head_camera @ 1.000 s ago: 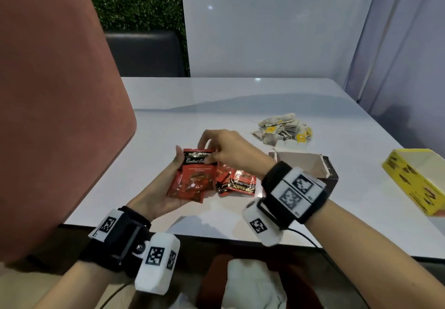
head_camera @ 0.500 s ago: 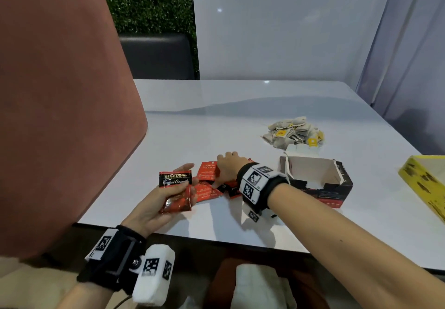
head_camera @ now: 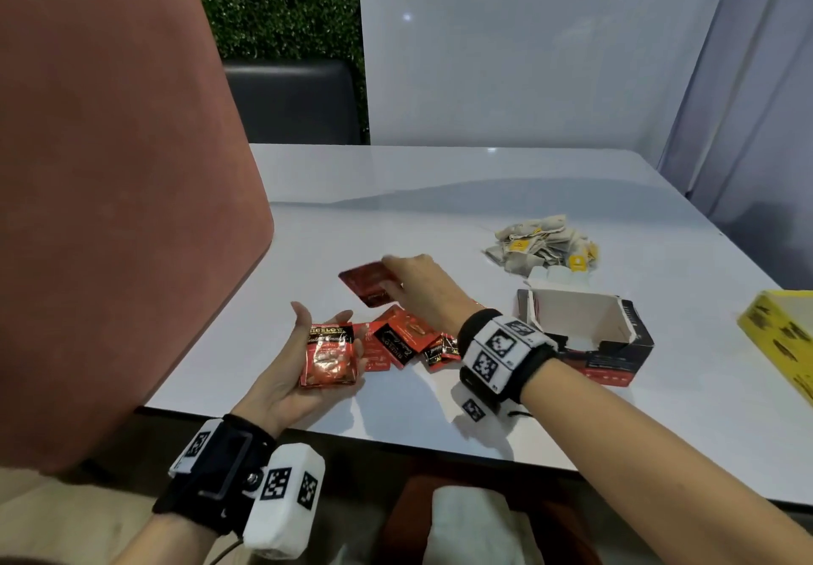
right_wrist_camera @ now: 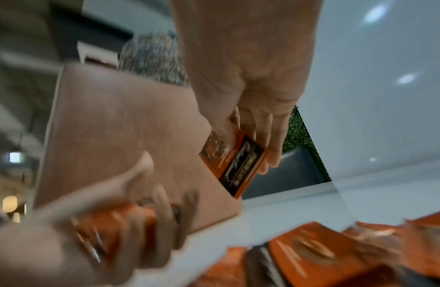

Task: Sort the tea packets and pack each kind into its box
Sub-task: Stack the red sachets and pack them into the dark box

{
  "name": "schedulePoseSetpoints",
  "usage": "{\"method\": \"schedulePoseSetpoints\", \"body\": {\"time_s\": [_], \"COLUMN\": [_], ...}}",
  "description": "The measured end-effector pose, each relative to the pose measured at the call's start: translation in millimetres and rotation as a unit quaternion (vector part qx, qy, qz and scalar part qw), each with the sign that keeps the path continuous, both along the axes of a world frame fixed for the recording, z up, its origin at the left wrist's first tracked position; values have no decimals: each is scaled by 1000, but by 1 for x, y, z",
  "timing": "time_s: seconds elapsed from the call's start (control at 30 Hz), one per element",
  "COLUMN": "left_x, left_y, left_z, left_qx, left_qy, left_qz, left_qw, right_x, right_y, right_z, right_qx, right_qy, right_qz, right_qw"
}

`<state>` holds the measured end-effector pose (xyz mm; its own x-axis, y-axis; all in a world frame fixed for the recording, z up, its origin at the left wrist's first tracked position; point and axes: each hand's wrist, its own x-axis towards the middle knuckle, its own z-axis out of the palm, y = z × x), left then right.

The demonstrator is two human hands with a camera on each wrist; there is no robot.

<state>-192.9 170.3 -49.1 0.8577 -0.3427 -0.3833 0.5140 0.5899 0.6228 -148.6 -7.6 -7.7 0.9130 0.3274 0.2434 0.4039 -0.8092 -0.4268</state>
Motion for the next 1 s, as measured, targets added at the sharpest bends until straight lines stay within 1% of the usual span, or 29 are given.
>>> {"method": "schedulePoseSetpoints", "body": {"time_s": [0.1,0.17,0.2,0.23,0.3,0.4,0.47,0.53,0.6,0.73,0.83,0.87,0.97,1.0], "left_x": [-1,-3,-5,-6,-11,-19,-22,-23,-24,-29,-29,-28,-22,-21], "left_y": [-1,-3,-5,-8,-17,-30,-34,-34,-31,-25,-20,-19,-20,-21], "left_z": [2,2,3,4,7,13,14,13,11,12,13,14,14,14], "left_qx": [-13,-40,-42,-37,-35,-25,-26,-37,-38,-43,-66,-71,-58,-50], "left_qy": [35,64,72,74,72,63,59,59,44,23,1,-3,0,0], "left_qz": [-18,-46,-64,-81,-122,-170,-180,-170,-158,-153,-135,-128,-91,-76], "left_qw": [999,996,994,993,989,983,982,983,986,987,989,989,994,996], "right_x": [-18,-28,-31,-31,-28,-25,-23,-21,-21,-25,-27,-28,-33,-37], "right_y": [-8,-15,-18,-20,-18,-3,8,14,19,28,24,20,9,8], "right_z": [23,40,48,54,62,65,66,67,66,53,52,52,50,48], "right_qx": [114,145,136,109,16,-135,-194,-213,-199,-115,-134,-132,-82,-71], "right_qy": [-2,49,84,111,139,155,165,161,157,198,176,184,270,286], "right_qz": [46,95,123,153,209,241,244,242,234,207,204,205,208,210], "right_qw": [992,984,980,976,968,949,936,933,939,951,954,952,937,932]}}
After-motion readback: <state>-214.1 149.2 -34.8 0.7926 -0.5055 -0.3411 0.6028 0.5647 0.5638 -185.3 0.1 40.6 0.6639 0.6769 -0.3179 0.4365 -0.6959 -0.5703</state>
